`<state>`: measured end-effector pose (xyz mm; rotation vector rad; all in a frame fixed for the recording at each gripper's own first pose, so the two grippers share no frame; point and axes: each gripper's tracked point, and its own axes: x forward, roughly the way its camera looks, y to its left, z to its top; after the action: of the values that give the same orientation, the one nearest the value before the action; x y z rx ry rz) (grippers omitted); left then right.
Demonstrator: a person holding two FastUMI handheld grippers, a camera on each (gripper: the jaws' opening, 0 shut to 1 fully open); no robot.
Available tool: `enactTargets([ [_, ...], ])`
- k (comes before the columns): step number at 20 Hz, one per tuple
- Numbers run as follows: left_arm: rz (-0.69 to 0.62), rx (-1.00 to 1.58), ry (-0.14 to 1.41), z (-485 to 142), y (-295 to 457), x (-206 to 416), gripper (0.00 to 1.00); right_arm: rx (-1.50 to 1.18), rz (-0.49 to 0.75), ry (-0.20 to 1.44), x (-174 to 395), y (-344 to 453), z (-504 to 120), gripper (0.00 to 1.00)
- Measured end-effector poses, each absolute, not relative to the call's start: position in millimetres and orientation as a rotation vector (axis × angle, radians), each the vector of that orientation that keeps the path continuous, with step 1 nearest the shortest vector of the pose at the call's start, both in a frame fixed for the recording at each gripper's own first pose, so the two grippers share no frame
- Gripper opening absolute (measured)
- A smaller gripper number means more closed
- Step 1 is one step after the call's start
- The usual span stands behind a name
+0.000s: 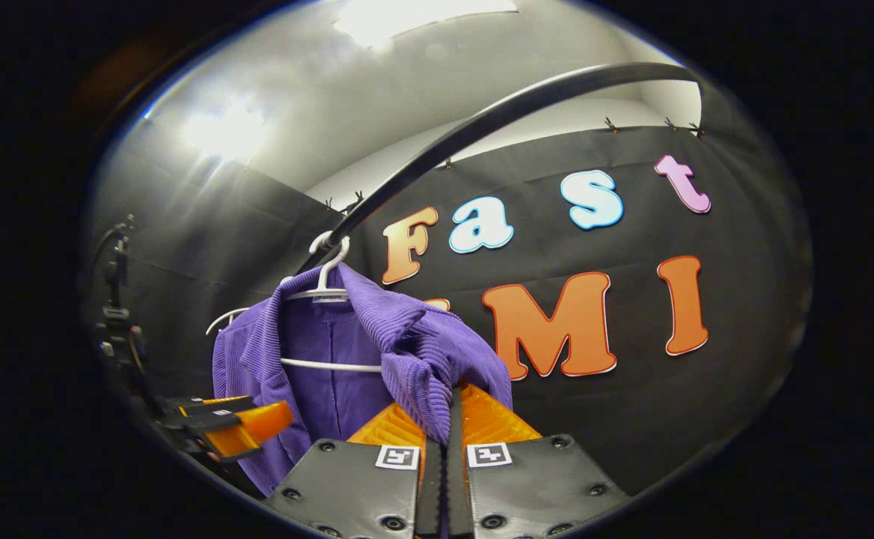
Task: Grasp the clothes on the hanger with both hands and then place them into the laundry hamper below.
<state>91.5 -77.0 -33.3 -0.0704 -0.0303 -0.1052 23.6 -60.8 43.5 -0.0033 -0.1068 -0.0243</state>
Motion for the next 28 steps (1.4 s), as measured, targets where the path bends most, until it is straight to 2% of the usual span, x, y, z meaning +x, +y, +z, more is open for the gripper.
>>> enactTargets([
  [2, -0.019, -0.034, -0.068, -39.0, -69.5, 104.1, 0.99, 0.013, -0.013, -0.097, 25.2, -59.0, 41.7, 0.10],
  [3, 0.015, 0.003, -0.076, -43.7, -65.2, 107.6, 0.91, 0.012, -0.018, -0.097, 25.2, -60.1, 41.0, 0.10],
  [6, 0.078, 0.105, -0.096, -51.9, -48.8, 111.4, 0.91, -0.003, -0.037, -0.103, 24.2, -62.4, 41.6, 0.10],
  [8, 0.094, 0.139, -0.098, -49.8, -36.8, 109.1, 0.66, 0.003, -0.041, -0.102, 25.1, -61.8, 40.5, 0.10],
  [13, -0.009, 0.113, -0.097, -13.7, -14.8, 84.0, 0.05, -0.008, -0.073, -0.111, 27.4, -68.0, 39.9, 0.10],
  [16, 0.033, 0.100, -0.167, 37.1, 14.0, 66.4, 0.05, -0.022, -0.133, -0.135, 26.6, -79.3, 43.5, 0.10],
  [21, 0.119, 0.206, -0.226, 117.4, 51.2, 72.7, 0.01, -0.023, -0.175, -0.151, 33.1, -86.5, 43.6, 0.10],
  [22, 0.122, 0.226, -0.256, 134.2, 53.6, 73.0, 0.04, -0.022, -0.179, -0.153, 31.9, -87.3, 45.3, 0.10],
  [24, 0.120, 0.263, -0.287, 158.5, 60.1, 85.1, 0.04, -0.018, -0.194, -0.159, 31.7, -91.6, 47.5, 0.10],
  [25, 0.110, 0.276, -0.281, 165.2, 63.4, 94.7, 0.06, -0.011, -0.203, -0.163, 32.1, -94.4, 48.8, 0.10],
  [28, 0.060, 0.304, -0.220, 171.1, 77.5, 128.4, 0.04, 0.019, -0.219, -0.183, 34.9, -96.8, 54.8, 0.10],
])
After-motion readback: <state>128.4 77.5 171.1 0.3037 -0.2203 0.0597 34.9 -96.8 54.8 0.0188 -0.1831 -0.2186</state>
